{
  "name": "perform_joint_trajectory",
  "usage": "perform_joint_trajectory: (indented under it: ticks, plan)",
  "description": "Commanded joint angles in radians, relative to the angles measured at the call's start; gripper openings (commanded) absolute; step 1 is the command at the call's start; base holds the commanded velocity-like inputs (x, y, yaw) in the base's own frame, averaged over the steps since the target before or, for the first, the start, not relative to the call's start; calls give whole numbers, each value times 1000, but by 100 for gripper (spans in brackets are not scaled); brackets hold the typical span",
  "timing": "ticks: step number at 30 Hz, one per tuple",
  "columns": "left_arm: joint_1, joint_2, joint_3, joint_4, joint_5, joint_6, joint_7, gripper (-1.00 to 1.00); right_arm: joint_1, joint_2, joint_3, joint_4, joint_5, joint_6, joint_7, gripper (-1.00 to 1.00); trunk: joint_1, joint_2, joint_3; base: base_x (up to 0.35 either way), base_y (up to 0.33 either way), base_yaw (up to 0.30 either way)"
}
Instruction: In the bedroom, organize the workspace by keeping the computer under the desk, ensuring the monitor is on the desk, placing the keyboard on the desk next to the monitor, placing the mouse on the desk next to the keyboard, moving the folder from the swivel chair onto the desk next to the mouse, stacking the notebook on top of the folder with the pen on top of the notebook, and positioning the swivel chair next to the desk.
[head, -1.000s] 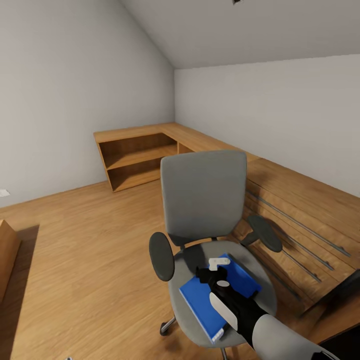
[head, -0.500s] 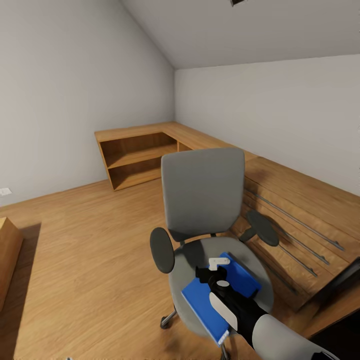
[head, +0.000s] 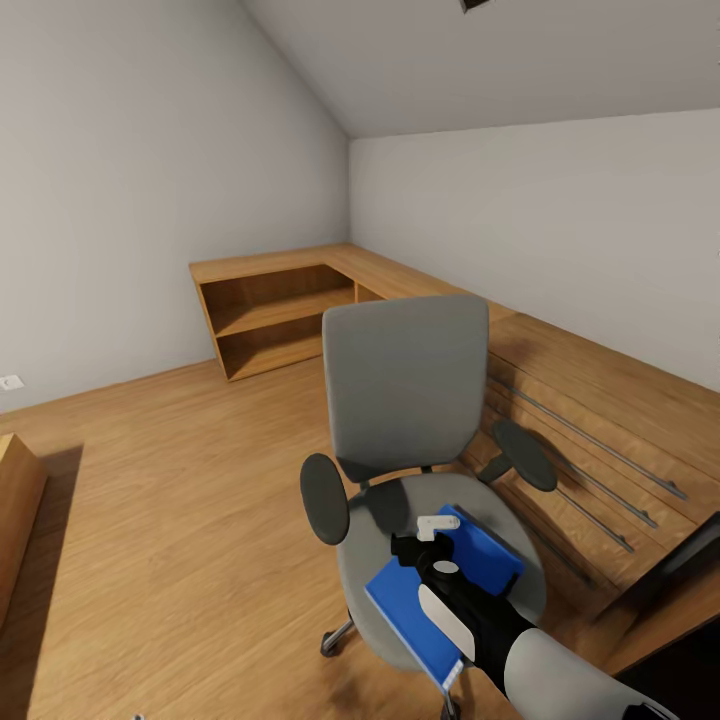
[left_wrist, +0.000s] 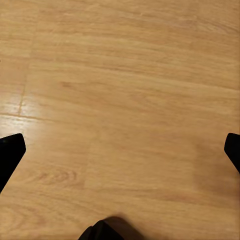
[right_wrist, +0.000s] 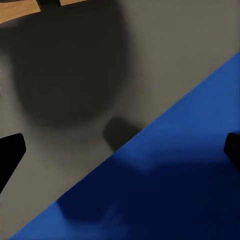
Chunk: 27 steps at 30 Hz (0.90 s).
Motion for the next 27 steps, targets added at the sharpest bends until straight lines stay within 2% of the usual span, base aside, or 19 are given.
perform_joint_trajectory:
  ticks: [1,11,27]
  plan:
    - [0,1,-8,-1,11,-7,8,100,-1,-1,6,55,-15,4,-9,100,0,0,-1,0,0,0]
    - [0,0,-8,-1,11,-7,8,100,-1,-1,5,55,-15,4,-9,100,0,0,-1,-1,0,0]
    - [0,0,-7,-1,12,-7,8,100,-1,-1,5,55,-15,4,-9,100,0,0,-1,-65,0,0]
